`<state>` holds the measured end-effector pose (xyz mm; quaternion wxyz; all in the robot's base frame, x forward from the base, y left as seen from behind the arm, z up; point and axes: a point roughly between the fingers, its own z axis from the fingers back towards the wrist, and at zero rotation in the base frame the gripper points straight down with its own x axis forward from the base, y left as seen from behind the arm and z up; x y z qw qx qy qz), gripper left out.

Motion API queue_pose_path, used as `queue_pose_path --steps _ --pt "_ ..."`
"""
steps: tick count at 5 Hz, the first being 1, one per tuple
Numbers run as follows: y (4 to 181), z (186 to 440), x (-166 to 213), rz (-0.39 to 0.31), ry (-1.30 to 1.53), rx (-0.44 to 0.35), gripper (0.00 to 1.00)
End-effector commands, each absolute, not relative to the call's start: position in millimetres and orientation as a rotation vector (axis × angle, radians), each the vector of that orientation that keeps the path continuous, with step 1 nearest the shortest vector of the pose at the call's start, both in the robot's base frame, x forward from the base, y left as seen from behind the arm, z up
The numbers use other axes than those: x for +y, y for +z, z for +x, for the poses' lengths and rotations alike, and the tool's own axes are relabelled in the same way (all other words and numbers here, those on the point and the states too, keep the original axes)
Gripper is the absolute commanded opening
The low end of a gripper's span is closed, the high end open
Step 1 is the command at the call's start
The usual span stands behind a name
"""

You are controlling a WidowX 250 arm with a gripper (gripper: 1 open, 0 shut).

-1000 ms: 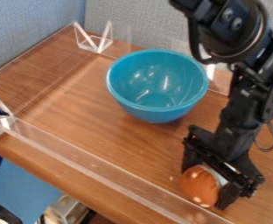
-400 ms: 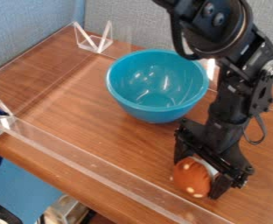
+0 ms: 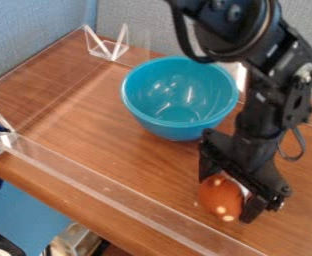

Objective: Remove the mushroom from inside the blue bowl and put it on the table

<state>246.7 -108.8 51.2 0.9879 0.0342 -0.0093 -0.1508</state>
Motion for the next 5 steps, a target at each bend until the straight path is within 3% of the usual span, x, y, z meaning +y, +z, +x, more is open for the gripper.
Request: queue_pose_path --steps 1,3,5 --pt "72.9 253 -120 0.052 -0.309 -0.12 1.0" --pt "75.1 251 -131 0.054 -0.295 -0.168 1.0" --pt "94.0 254 -128 0.079 -0.193 -0.209 1.0"
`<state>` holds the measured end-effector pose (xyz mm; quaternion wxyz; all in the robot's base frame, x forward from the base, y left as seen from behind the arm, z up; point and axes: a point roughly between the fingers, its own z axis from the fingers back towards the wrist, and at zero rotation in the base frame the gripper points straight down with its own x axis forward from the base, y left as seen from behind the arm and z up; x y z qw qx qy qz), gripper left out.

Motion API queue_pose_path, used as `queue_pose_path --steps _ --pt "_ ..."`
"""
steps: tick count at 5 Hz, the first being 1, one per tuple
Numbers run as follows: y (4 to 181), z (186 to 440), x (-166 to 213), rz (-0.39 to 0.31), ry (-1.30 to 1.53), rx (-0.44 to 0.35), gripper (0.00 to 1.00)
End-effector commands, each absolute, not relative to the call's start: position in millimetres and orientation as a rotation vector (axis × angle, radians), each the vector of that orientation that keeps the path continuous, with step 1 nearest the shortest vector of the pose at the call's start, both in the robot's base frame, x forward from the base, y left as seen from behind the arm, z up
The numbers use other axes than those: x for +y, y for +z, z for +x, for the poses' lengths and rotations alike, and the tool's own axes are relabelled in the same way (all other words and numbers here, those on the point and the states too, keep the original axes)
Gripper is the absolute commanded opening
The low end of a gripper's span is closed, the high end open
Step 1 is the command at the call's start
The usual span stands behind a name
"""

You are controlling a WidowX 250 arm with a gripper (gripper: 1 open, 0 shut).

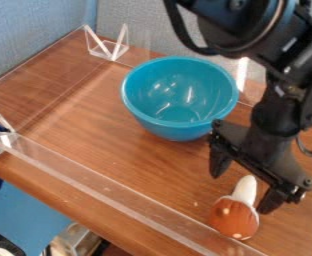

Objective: Remove the mushroom from inside the blue bowl and put it on the table

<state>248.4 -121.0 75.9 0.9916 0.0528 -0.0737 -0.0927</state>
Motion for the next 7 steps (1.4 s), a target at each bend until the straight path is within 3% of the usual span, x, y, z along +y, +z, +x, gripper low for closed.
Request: queue_pose_path --steps 1,3,4,6,7 --pt "109.8 258 -124 0.081 -0.186 -0.241 1.0" --pt "166.0 253 -112 0.1 -0.183 -0.316 1.0" --pt "182.0 240 -95 0.1 -0.167 -0.34 1.0" --pt "157.8 216 -141 0.071 -0.215 -0.319 1.0" --pt "163.8 213 -129 0.076 -0.173 -0.311 1.0"
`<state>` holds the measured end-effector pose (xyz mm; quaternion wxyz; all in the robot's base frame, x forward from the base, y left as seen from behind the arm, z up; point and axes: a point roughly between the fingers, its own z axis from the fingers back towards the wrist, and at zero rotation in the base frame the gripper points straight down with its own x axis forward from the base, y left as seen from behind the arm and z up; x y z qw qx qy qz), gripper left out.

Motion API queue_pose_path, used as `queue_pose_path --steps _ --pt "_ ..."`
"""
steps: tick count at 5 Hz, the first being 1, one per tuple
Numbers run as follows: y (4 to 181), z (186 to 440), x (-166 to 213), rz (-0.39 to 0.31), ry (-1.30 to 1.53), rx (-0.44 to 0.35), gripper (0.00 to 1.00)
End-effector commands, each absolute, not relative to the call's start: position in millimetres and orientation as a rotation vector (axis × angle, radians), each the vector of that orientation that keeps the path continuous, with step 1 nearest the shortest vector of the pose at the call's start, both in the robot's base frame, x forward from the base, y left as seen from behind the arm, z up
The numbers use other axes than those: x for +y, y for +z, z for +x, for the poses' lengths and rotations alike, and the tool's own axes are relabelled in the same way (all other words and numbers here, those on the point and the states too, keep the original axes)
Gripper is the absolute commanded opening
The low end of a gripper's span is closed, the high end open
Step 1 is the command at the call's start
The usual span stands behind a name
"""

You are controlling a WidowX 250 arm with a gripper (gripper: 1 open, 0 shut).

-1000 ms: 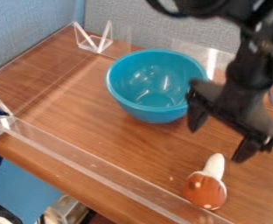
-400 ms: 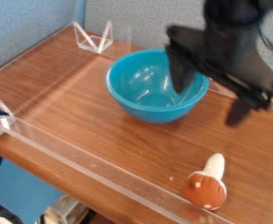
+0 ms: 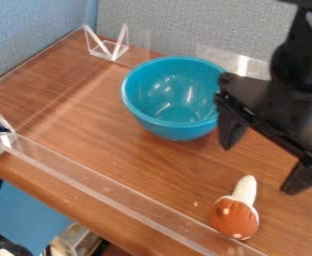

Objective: Remove the mushroom from inside the blue bowl and put it on the table

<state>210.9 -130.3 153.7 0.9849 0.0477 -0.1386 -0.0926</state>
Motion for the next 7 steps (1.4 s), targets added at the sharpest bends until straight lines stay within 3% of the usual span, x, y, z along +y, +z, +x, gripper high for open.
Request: queue_pose_path --steps 1,4,5,7 --pt "164.8 214 -112 0.073 -0.148 -0.328 1.0" --pt "180.1 242 -68 0.048 -0.128 -0.311 1.0" --pt "178.7 246 -69 0.058 -0.101 -0.302 1.0" --pt "157.3 239 -49 0.078 -0.011 -0.282 1.0"
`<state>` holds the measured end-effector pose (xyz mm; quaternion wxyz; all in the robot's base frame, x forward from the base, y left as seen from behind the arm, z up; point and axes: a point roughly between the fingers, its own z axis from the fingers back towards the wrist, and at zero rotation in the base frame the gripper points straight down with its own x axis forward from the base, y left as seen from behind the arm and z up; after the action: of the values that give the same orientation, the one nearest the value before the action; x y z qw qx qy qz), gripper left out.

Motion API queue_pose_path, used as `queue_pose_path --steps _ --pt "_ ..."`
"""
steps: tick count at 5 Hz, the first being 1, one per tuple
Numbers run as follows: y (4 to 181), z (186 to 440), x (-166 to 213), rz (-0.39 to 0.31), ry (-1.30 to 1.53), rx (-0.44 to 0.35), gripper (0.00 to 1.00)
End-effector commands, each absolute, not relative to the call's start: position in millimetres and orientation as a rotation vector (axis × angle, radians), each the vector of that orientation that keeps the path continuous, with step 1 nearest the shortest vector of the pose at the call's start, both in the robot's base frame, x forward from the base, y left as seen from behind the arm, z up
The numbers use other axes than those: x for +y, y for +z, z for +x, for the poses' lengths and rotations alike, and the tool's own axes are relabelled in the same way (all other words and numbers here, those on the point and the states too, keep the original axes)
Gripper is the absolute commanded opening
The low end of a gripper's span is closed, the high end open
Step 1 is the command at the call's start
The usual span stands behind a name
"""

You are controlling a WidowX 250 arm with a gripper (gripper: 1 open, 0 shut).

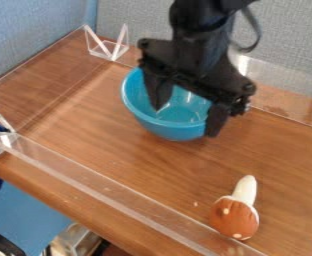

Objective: Remove the mushroom from inside the blue bowl and put it on the table

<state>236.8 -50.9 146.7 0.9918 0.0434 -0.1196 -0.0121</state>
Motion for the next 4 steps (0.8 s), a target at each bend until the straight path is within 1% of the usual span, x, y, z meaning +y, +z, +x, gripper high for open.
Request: queue_pose_path --steps 1,2,3,4 --pt "154.6 247 -51 0.065 -0.018 -0.264 1.0" --pt "152.6 255 -56 0.048 -0.035 -0.248 1.0" --pt "158.1 258 -60 0.05 -0.059 -0.238 1.0" --pt "161.7 260 -51 0.056 -0.06 -0.243 1.0"
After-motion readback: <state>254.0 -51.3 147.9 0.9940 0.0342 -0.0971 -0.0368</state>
